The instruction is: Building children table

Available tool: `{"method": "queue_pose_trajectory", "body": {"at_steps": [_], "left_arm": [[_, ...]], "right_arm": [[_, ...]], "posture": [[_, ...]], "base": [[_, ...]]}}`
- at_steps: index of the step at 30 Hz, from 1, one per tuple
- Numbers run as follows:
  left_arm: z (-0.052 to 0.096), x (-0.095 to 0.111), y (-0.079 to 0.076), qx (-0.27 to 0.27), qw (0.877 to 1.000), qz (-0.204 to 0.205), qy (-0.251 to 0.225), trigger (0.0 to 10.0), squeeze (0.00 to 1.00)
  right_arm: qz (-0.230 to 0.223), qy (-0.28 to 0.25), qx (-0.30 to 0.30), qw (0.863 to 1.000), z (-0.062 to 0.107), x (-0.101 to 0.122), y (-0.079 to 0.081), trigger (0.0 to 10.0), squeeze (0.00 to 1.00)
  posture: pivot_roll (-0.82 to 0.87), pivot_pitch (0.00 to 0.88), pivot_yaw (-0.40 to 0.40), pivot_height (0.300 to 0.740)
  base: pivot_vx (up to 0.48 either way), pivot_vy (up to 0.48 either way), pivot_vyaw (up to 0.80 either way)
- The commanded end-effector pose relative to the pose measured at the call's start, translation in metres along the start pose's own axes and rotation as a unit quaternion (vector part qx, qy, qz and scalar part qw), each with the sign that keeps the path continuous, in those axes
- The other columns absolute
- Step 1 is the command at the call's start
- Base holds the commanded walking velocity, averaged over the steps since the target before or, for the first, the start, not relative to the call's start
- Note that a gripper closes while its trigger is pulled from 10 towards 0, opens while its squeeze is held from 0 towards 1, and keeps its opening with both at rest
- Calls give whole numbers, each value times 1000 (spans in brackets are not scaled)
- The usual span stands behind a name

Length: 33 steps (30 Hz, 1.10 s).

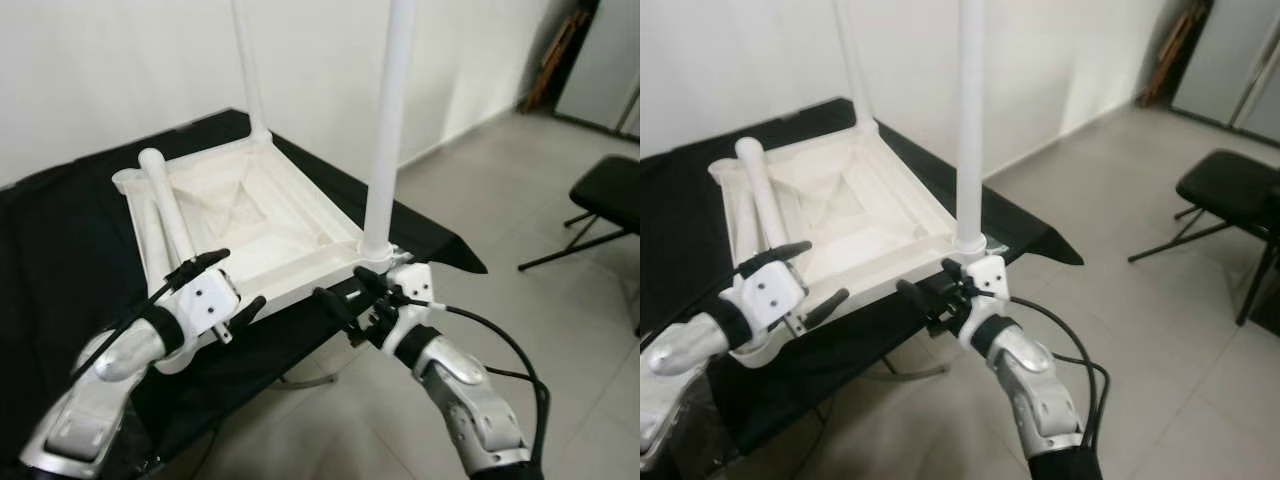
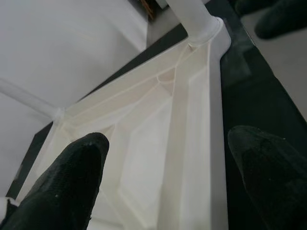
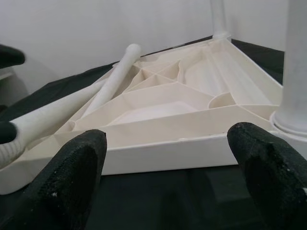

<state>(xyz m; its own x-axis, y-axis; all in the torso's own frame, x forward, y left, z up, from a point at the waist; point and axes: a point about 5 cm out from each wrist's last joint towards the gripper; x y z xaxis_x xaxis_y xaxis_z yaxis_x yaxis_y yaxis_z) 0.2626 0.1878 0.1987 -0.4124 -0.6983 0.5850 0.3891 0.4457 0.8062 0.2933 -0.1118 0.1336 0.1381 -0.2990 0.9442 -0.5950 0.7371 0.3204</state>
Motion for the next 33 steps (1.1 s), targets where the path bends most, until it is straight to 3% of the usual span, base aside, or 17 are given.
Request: {"method": "queue_pose_trajectory", "body": {"at_steps": [1,4,7,10,14,19,25,33], "left_arm": [[12,1,11,-13,1000,-19,17,10000,0],[16,2,16,-18,999,-36,26,10000,0],[28,-4,17,-47,993,-84,74,10000,0],[32,-10,15,-58,989,-98,95,10000,0],[44,-23,11,-86,975,-136,151,10000,0],[42,-29,16,-60,972,-149,171,10000,0],[43,-45,11,-43,965,-154,206,10000,0],[45,-48,14,-22,961,-166,222,10000,0]], "right_arm": [[-13,5,9,1000,0,-3,3,10000,0],[-14,6,9,1000,0,-3,3,10000,0],[-14,7,10,1000,1,-3,2,10000,0],[-14,8,10,1000,1,-3,2,10000,0],[-16,13,12,1000,1,-3,2,10000,0],[-16,13,13,1000,0,-3,2,10000,0],[-14,12,11,1000,0,-3,2,10000,0],[-14,12,11,1000,0,-2,2,10000,0]], "posture": [[-2,88,11,740],[-2,88,11,740],[-5,92,6,740],[-6,92,2,740],[-1,95,-2,740],[-3,94,2,740],[-8,94,6,740],[-6,99,5,740]], "base": [[0,0,0],[0,0,0],[0,0,0],[0,0,0],[0,0,0],[0,0,0],[0,0,0],[0,0,0]]}}
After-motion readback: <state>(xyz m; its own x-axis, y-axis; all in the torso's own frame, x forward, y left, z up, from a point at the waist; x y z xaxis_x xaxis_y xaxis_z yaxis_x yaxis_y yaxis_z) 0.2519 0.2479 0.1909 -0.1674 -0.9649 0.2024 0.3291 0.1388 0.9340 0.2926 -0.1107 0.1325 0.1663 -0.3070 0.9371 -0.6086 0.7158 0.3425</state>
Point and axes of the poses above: a point about 5 cm out from each wrist's last joint towards the gripper, its own z axis pointing back from the gripper into the wrist, its own x axis along the axis of the wrist's last joint, y = z × x, and after that the axes turned 10 degrees about -z, right-handed
